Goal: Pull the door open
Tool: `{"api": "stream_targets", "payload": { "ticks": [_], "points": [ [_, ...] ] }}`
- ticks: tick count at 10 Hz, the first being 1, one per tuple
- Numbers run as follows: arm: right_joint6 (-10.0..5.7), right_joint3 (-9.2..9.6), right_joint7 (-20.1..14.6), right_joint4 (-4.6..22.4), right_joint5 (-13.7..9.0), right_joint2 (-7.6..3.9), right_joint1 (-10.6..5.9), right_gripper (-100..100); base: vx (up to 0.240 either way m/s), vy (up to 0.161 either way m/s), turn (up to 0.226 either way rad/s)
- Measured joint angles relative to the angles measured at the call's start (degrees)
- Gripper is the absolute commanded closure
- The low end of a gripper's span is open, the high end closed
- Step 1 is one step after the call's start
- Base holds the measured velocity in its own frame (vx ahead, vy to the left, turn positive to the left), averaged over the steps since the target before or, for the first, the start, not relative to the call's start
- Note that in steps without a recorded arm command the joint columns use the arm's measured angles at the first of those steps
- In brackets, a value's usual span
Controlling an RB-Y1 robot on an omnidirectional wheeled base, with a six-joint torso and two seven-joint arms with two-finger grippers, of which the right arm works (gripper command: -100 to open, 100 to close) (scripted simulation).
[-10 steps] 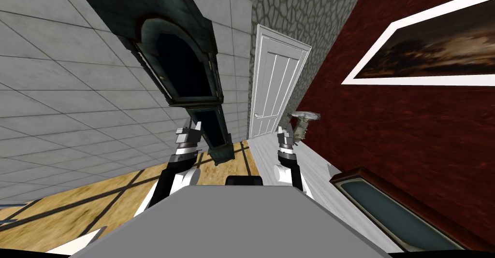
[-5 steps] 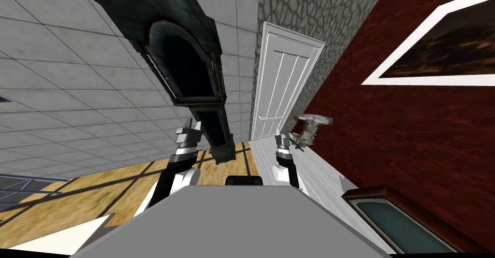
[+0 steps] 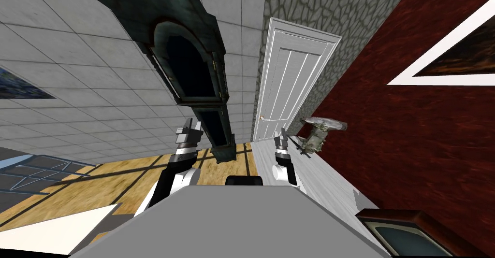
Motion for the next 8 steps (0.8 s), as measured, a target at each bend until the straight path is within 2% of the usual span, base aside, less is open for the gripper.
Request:
{"api": "stream_targets", "payload": {
  "ticks": [4, 6, 8],
  "points": [
    [-1.0, 0.1, 0.25, 5.25, -2.42, -1.01, -1.47, -100, 0.051, -0.074, 0.144],
    [-1.35, -0.02, 0.34, 7.58, -3.59, -1.55, -2.35, -100, 0.038, -0.059, 0.097],
    [-2.33, -0.18, 0.14, 10.65, -4.55, -2.23, -3.27, -100, 0.024, -0.049, 0.095]
  ]
}}
